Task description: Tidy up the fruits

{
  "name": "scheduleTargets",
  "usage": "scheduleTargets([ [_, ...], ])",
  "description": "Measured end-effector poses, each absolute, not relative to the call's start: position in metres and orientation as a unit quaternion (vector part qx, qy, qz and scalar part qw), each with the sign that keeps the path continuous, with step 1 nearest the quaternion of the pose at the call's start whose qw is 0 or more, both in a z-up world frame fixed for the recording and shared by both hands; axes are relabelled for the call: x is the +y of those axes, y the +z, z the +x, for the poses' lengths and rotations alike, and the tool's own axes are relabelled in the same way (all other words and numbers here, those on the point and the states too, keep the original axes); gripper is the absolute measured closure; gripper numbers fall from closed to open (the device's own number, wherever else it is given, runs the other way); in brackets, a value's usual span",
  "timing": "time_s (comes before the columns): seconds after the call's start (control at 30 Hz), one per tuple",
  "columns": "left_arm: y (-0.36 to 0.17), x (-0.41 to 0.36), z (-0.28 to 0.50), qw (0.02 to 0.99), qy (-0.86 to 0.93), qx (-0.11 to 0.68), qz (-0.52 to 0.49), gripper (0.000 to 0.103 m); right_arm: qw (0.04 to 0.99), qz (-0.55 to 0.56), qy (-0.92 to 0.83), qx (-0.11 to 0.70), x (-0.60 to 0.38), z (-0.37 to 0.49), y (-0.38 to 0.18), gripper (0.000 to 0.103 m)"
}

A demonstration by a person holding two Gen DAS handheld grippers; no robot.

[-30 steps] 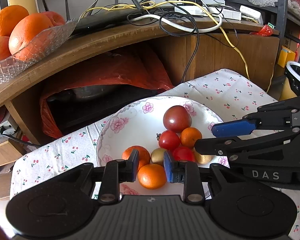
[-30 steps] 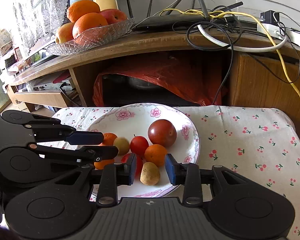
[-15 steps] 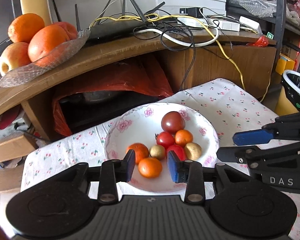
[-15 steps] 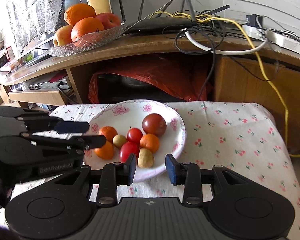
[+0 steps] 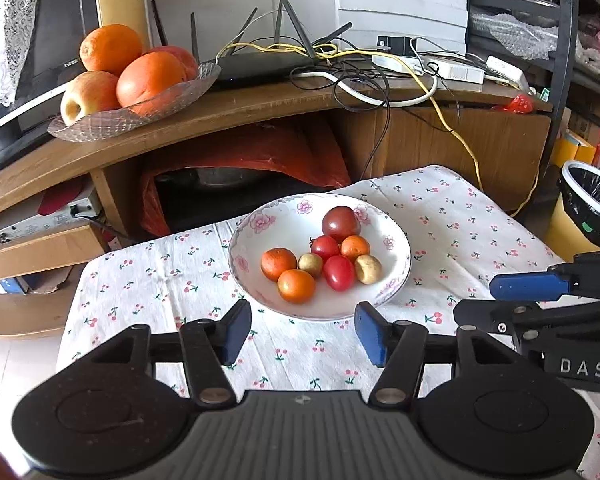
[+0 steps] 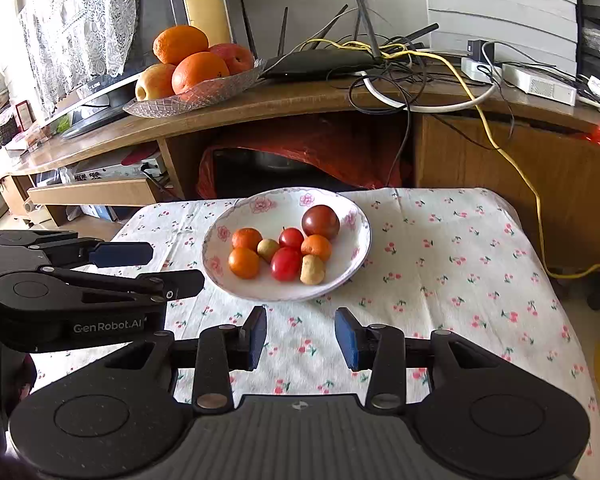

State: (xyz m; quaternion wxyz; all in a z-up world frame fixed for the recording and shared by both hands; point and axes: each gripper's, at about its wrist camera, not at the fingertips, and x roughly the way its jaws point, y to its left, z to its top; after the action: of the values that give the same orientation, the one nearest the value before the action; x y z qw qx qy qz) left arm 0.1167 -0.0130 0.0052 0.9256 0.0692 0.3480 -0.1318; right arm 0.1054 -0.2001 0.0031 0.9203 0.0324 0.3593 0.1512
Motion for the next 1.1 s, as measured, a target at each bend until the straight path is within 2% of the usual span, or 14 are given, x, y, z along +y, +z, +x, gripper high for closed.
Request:
scheduleTargets([
  [0.43,-0.002,-0.016,0.116,0.925,-0.123,0.353,0.071,0.034,0.926,0.040,0.142,0.348,-0.201,0.106,0.000,0.068],
  [0.63,-0.005,-0.020,0.117,0.926,-0.115,0.351,0.079,0.026,0.921,0.037,0.141,0.360,-0.203,0.110,-0.010,0.067],
  [0.77,-0.007,-0.021,0.117,0.926,-0.107,0.352,0.084,0.014,0.921,0.036,0.141,0.362,-0.203,0.112,-0.012,0.065],
  [0.87,-0.008,-0.022,0.116,0.926,-0.102,0.352,0.090,0.011,0.920,0.035,0.140,0.364,-0.203,0.111,-0.013,0.064],
  [0.97,-0.007,-0.021,0.115,0.927,-0.089,0.353,0.089,0.001,0.921,0.034,0.137,0.364,-0.204,0.108,-0.013,0.064],
  [1.1,-0.004,-0.018,0.110,0.927,-0.089,0.355,0.080,0.000,0.923,0.036,0.130,0.362,-0.207,0.100,-0.009,0.063],
])
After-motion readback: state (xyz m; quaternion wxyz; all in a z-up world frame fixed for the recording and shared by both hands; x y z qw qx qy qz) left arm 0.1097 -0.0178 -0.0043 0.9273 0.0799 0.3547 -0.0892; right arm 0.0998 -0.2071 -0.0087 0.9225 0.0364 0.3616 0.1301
